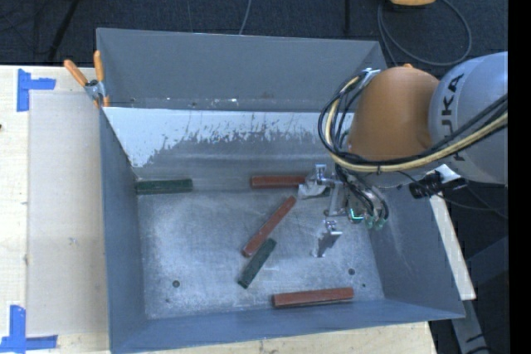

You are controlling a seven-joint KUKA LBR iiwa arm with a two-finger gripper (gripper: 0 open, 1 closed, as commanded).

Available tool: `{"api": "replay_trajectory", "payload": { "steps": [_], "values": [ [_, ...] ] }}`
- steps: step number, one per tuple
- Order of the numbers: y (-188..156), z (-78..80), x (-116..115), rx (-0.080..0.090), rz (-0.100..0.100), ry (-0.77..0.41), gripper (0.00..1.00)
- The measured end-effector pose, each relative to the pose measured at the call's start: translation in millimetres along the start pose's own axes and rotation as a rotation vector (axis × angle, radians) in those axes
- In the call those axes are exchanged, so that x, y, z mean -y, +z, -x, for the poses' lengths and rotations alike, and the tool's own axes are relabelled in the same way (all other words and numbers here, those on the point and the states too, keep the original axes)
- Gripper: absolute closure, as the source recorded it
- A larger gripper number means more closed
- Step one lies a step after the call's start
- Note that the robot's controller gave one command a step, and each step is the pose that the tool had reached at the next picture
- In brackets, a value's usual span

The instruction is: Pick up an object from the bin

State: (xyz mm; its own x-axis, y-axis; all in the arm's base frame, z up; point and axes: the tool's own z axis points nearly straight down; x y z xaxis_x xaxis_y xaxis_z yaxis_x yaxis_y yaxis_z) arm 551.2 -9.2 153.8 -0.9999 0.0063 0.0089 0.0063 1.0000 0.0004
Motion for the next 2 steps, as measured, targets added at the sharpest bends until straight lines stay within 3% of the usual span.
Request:
{"api": "replay_trajectory", "payload": {
  "steps": [1,2],
  "values": [
    [-4,1.7,0,0.007,0.000,0.000,0.00],
    [71,38.1,-33,0.044,-0.006,-0.136,1.00]
  ]
}}
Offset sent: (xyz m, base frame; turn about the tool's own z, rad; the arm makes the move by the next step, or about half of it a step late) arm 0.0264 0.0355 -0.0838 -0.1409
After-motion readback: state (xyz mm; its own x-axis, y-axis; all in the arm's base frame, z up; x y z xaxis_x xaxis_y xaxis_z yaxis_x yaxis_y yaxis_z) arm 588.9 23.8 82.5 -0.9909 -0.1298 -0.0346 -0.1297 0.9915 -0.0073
